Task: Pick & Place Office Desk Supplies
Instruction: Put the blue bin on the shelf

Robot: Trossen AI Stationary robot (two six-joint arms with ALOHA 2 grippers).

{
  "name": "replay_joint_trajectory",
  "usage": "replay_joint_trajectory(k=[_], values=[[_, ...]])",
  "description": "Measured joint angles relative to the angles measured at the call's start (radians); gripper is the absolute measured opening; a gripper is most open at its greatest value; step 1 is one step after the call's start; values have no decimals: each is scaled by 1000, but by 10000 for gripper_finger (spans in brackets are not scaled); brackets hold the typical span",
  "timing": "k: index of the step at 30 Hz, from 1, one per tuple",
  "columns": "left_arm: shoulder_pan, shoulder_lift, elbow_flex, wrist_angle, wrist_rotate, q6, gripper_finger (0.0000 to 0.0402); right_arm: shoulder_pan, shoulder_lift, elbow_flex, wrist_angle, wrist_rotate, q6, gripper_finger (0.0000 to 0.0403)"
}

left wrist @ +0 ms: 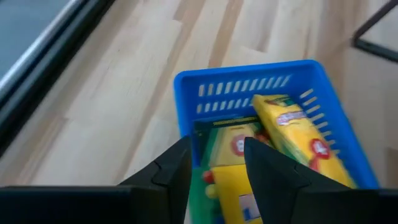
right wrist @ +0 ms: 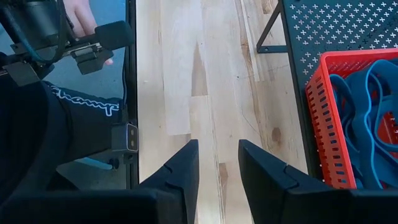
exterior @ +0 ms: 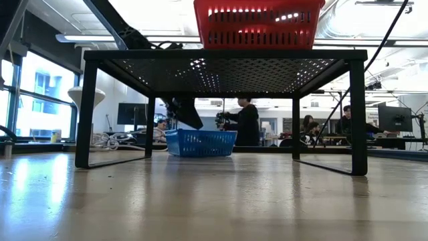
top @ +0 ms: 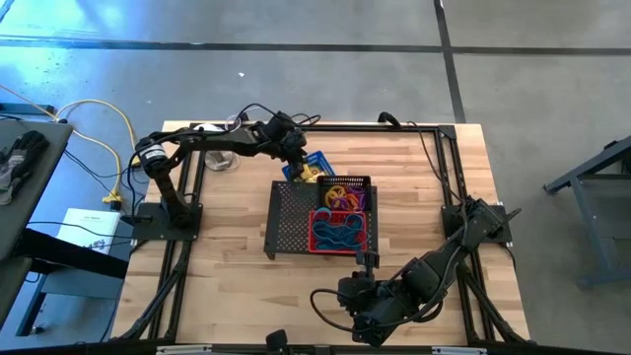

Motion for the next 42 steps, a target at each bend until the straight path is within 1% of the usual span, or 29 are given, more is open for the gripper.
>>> replay_joint_trajectory(k=[3, 9, 24, 36, 37, 40, 42], values=[[0, 12, 0, 2, 35, -10, 141, 0, 0, 0, 1, 0, 0, 101], [11, 53, 0, 31, 19, -14, 141, 0, 0, 0, 8, 0, 0, 101], [6, 52, 0, 69, 19, -15, 141, 0, 0, 0, 7, 0, -2, 101], [6, 31, -1, 90, 5, 71, 141, 0, 0, 0, -4, 0, -4, 101], [6, 31, -1, 90, 1, 83, 141, 0, 0, 0, -4, 0, -4, 101], [6, 31, -1, 88, -86, 115, 141, 0, 0, 0, -5, 1, -5, 101], [10, 31, -1, 87, -100, 97, 141, 0, 0, 0, -5, 9, -5, 101]])
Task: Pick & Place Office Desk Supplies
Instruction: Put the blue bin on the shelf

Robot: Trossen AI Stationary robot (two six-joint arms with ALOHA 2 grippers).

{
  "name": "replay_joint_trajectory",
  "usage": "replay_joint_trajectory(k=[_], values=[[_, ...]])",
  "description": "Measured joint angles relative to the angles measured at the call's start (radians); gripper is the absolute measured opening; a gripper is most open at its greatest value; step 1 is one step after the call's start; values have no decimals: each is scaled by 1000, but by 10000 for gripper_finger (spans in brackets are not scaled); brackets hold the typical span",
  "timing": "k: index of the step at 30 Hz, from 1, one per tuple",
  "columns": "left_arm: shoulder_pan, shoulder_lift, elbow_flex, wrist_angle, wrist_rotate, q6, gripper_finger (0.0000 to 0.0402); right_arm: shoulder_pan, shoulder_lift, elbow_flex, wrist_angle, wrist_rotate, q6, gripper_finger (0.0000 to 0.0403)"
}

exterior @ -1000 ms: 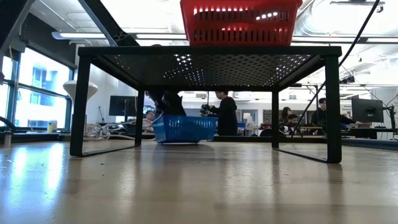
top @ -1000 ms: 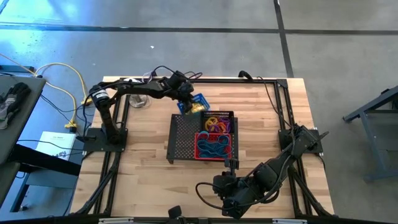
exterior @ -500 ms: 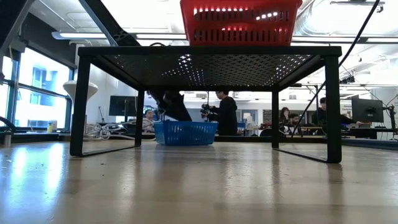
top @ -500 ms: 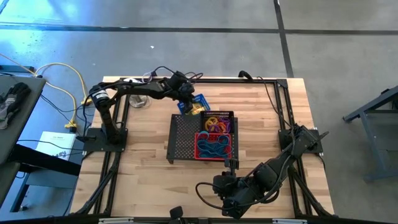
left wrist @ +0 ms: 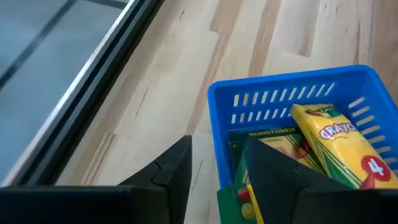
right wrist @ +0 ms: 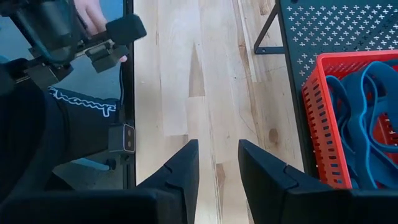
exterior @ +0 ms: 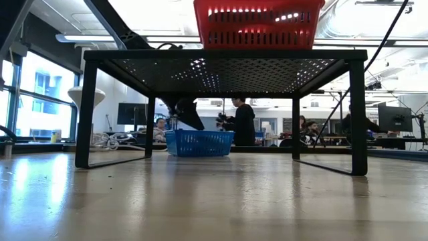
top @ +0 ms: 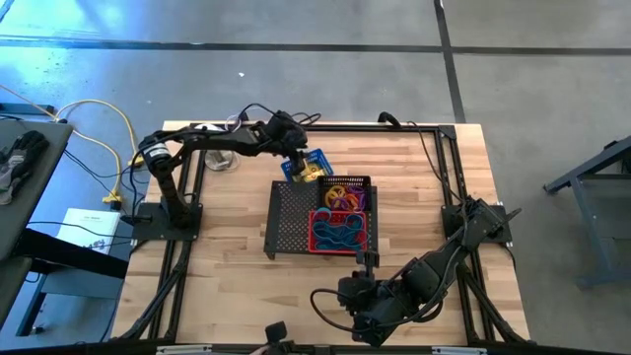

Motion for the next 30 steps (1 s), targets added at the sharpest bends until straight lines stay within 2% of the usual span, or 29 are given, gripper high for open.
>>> replay_joint_trajectory(k=[3, 20, 24, 30], values=[[13, 6, 0, 1, 38, -45, 141, 0, 0, 0, 0, 15, 0, 101], [15, 60, 0, -26, 94, -76, 135, 0, 0, 0, 3, 17, 0, 101], [15, 62, 0, -32, 98, -82, 107, 0, 0, 0, 3, 17, 0, 101], [15, 65, 1, -37, 94, -85, 26, 0, 0, 0, 4, 17, 0, 101]])
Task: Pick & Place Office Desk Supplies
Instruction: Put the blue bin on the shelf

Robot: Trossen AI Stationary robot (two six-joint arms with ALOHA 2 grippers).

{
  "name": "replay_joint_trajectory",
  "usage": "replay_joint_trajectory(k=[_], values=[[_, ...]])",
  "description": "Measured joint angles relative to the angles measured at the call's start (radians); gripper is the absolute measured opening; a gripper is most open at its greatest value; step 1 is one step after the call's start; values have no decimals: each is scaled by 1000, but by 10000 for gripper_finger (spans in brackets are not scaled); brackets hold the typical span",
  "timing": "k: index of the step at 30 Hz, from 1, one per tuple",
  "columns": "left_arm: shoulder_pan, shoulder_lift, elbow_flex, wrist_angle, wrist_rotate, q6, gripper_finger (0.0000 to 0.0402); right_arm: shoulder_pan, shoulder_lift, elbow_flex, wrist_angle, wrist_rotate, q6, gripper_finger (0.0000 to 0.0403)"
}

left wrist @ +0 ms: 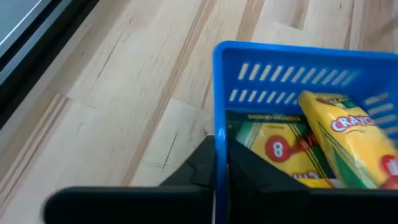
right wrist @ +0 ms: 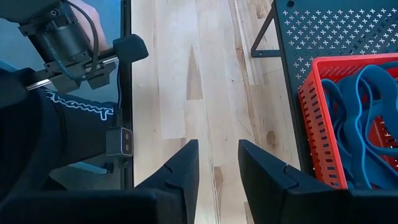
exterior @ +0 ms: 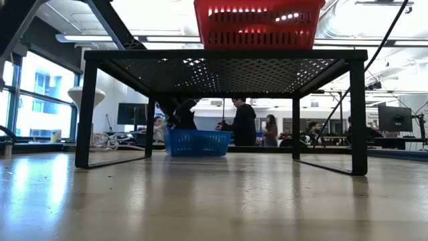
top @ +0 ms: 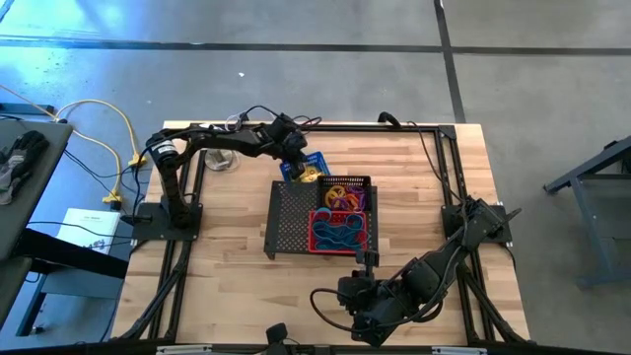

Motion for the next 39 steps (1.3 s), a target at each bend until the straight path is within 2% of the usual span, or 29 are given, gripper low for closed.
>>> replay_joint_trajectory(k=[2, 9, 19, 30, 37, 39], values=[[0, 0, 0, -1, 0, -2, 9, 0, 0, 0, 0, 0, 0, 101], [0, -11, -1, -11, -1, -25, 5, 0, 0, 0, 0, 0, 0, 101], [17, -108, -2, -58, -5, -55, 3, 0, 0, 0, 0, 0, 0, 101], [110, -157, -2, -93, -8, -113, 2, 0, 0, 0, 0, 0, 3, 101], [163, -256, -2, -118, -18, -137, 2, 0, 0, 0, 1, 0, 3, 101], [165, -299, -1, -139, -73, -124, 2, 0, 0, 0, 0, 0, 2, 101]])
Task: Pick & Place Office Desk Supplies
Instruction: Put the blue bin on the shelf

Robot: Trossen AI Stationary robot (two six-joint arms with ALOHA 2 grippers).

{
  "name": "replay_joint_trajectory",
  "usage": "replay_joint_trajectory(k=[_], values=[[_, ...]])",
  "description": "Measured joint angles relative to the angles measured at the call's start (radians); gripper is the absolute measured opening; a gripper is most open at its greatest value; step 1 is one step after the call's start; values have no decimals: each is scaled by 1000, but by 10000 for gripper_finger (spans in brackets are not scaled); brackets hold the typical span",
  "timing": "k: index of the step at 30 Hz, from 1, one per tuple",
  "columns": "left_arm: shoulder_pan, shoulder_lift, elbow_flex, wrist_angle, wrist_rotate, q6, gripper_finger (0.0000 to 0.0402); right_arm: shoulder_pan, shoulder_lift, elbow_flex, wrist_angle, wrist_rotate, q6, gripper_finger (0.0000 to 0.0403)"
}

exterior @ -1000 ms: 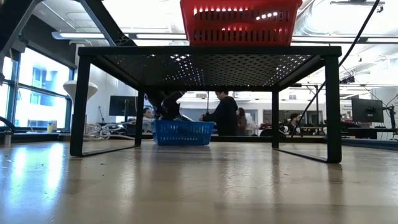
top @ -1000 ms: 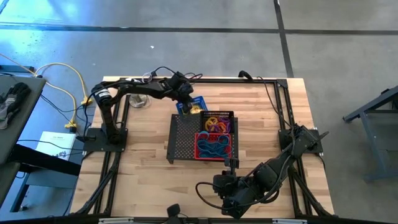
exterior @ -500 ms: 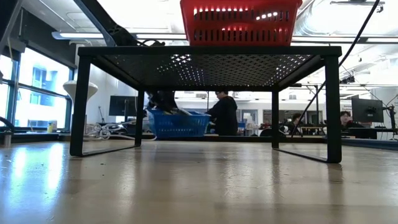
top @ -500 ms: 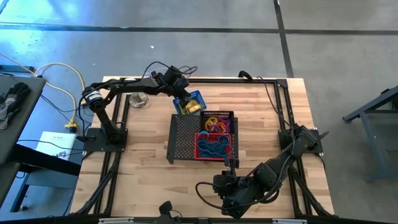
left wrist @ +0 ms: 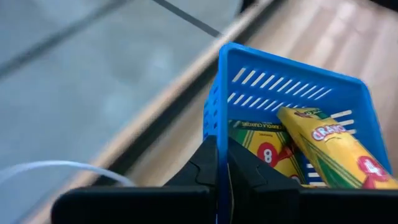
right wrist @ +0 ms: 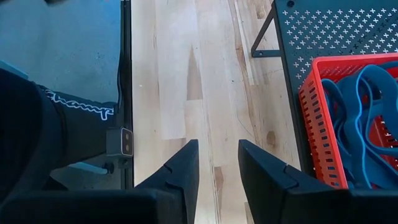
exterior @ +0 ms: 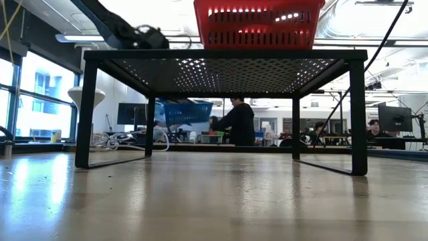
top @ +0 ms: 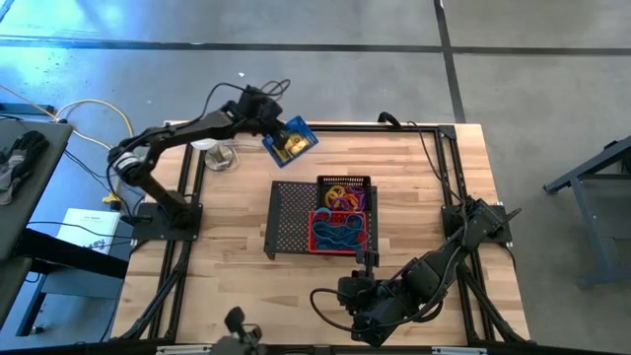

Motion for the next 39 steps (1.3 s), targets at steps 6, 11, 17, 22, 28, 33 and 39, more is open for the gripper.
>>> replay_joint_trajectory(k=[6, 11, 17, 22, 28, 33, 39], values=[[0, -132, 6, -43, -72, 22, 1, 0, 0, 0, 0, 0, -7, 101], [0, -212, 56, -204, -141, -24, 1, 0, 0, 0, 0, 0, -9, 101], [-16, -274, 156, -495, -130, -230, 1, 0, 0, 0, 0, 0, -60, 101], [-82, -336, 166, -632, -143, -449, 1, 0, 0, 0, 0, 10, -107, 101], [-295, -370, 163, -713, -296, -737, 3, 0, 0, 0, 0, 95, -135, 101], [-564, -403, 162, -754, -541, -956, 4, 0, 0, 0, 0, 121, -102, 101], [-853, -423, 163, -768, -789, -1217, 4, 11, 0, 0, 0, 117, -94, 101]])
